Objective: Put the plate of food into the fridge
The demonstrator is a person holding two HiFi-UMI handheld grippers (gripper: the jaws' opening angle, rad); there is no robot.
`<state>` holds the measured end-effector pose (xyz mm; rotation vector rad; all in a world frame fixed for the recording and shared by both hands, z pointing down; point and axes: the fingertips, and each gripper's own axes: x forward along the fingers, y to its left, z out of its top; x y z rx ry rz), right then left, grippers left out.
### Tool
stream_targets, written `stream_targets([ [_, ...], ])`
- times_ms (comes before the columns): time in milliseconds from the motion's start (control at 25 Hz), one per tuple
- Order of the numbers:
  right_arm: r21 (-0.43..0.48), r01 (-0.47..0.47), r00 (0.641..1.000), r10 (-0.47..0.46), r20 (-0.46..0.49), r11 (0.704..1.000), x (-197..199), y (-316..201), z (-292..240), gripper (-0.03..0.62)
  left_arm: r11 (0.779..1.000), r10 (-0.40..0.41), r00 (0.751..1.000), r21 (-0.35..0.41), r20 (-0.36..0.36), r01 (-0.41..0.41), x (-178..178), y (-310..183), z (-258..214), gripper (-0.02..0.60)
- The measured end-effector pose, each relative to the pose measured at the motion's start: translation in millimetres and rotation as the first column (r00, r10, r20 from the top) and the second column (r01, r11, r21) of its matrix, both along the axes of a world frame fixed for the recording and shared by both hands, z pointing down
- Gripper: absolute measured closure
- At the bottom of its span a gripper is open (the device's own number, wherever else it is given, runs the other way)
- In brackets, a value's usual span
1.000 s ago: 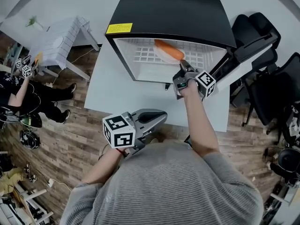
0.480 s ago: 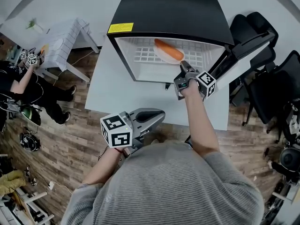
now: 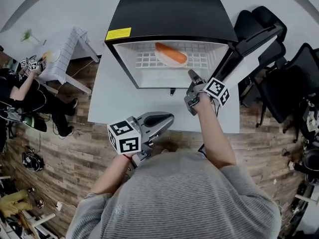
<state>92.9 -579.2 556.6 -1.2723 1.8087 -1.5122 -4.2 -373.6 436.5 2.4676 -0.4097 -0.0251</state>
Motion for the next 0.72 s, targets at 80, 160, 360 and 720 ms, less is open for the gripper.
stream_targets([
  [80,0.016,0.030,0.999,-0.029,-0.043,0.999,1.3,8.0,-0.8,0.505,1.000,0.014,1.000,-0.002,0.002,-0.014,5.2,-0.4,2.2,0.571],
  [160,0.054,0.076,0.993,-0.071,-0.097,0.996,-0.4,15.8,-5.4,0.505,1.000,0.018,1.000,0.000,0.010,-0.018,9.6,-1.5,3.9,0.571],
  [360,0.266,0.308,0.893,-0.181,-0.413,0.914,-20.2,41.7,-41.1,0.505,1.000,-0.014,0.999,0.018,0.029,0.014,15.1,-8.5,8.1,0.571],
  [720,0.448,0.603,0.672,-0.117,-0.731,0.659,-48.4,108.4,-91.9,0.505,0.999,-0.024,0.999,0.025,0.046,0.023,27.3,-2.7,17.3,0.571],
])
